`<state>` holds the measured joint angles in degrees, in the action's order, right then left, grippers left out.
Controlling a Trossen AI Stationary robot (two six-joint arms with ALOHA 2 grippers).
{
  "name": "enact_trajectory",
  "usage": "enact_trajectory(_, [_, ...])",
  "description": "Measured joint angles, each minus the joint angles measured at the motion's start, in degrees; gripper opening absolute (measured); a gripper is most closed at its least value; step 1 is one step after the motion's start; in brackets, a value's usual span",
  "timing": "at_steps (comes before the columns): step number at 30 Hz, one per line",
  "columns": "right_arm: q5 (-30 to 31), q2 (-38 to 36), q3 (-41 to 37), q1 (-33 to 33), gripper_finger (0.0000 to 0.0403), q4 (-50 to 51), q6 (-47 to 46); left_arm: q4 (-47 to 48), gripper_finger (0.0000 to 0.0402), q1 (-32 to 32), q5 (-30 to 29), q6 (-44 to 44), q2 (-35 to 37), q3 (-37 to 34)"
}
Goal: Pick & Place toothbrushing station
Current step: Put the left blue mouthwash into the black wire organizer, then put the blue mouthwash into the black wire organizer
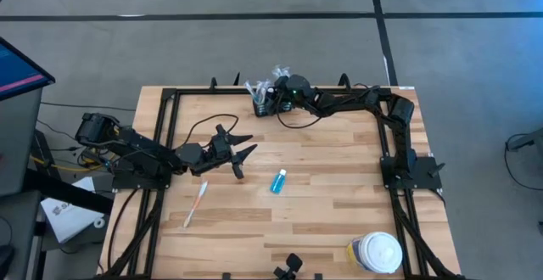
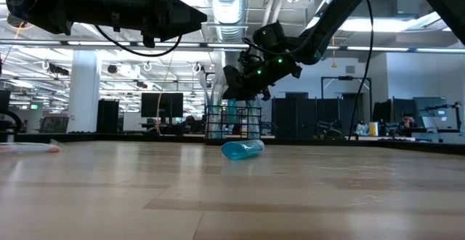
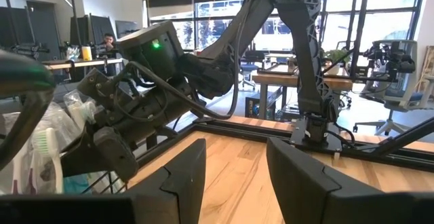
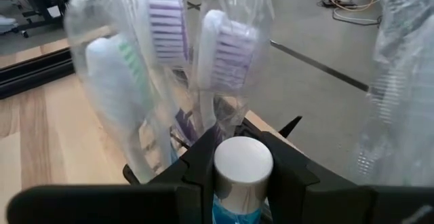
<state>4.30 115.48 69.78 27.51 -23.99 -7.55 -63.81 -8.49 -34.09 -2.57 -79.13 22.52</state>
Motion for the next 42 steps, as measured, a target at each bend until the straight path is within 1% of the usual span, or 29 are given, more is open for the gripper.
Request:
enact_trajectory(4, [-0.7,0.0,0.0,0.1,0.0084,0.4,0.0,0.0,0.0149,0.0,0.0,0.0,0.0,0.0])
enact_trajectory(10, [-5.5,0.2,-0.2,1.4,0.0084,3.7,-1.7,0.3,0.0149,0.0,0.0,0.0,0.0,0.0])
enact_trajectory(19, [-5.5,0.2,-0.2,1.4,0.0086,3.7,-1.7,0.5,0.0149,0.0,0.0,0.0,0.0,0.0])
enact_trajectory(25, [-5.6,0.2,-0.2,1.4,0.0121,3.6,-1.5,0.5,0.0149,0.0,0.0,0.0,0.0,0.0])
enact_trajectory(27, [-5.6,0.2,-0.2,1.4,0.0126,3.6,-1.5,0.5,0.0149,0.0,0.0,-0.1,0.0,0.0])
enact_trajectory(36, [-5.8,0.2,-0.2,1.4,0.011,3.5,-1.0,0.8,0.0149,0.0,0.0,-0.1,0.0,0.0])
enact_trajectory(42, [-5.8,0.0,-0.2,1.4,0.0112,2.0,-1.0,0.9,0.0149,0.0,0.0,-0.1,0.0,0.0])
